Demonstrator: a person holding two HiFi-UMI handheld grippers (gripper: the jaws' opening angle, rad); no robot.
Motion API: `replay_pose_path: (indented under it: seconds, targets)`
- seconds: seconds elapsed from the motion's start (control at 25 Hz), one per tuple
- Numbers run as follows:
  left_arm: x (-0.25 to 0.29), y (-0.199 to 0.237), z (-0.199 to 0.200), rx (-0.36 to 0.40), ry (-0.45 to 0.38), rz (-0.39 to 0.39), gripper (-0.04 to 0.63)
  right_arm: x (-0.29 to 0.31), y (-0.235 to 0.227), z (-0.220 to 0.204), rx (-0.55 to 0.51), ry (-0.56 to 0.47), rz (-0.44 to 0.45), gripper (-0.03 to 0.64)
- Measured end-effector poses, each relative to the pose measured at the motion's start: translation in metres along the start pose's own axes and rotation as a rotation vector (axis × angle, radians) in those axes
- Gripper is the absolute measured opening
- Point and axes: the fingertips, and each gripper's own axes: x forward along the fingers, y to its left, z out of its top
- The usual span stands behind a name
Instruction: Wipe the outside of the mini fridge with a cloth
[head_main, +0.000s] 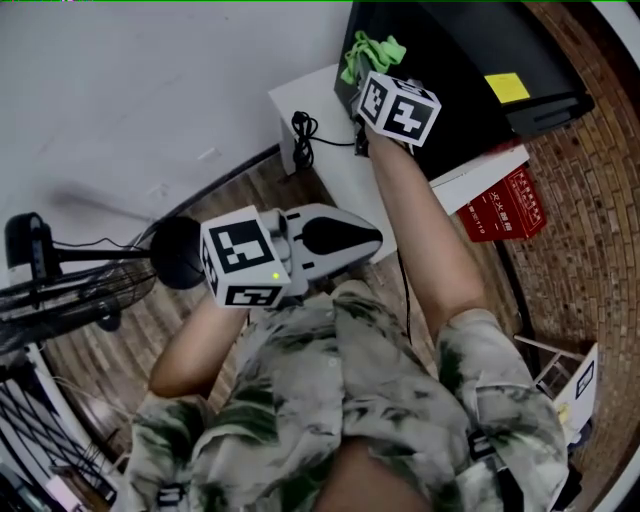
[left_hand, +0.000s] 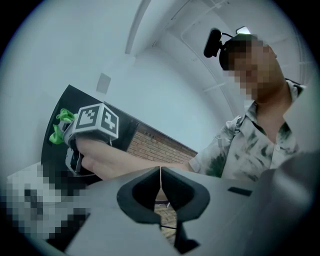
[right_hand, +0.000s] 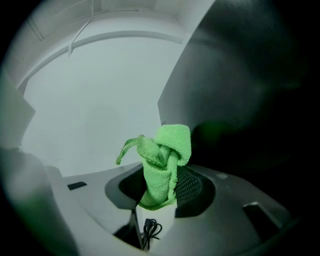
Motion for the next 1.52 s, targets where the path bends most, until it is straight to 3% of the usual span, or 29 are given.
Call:
replay_pose_path:
  seconds: [0.52,1.04,1.28,1.52]
  targets:
    - [-0.017,0.009,-0.014,-0.040,0.005,0.036,0.028,0.035,-0.020,-0.126,-0.037,0.201,-0.054,0.153]
    - [-0.032,0.026,-0.025,-0.074,0.008,0.073,0.028,0.063,-0.033,-0.217,-0.067,0.371,-0.069,0.153]
    - [-0.037,0.030,-0.027,-0.076,0.008,0.070,0.028,0.058,-0.030,-0.228,-0.081,0.408,-0.054,0.153]
    - [-0.039,0.026,-0.024,-0.064,0.005,0.046,0.028,0.039,-0.006,-0.204,-0.090,0.342,0.021,0.153]
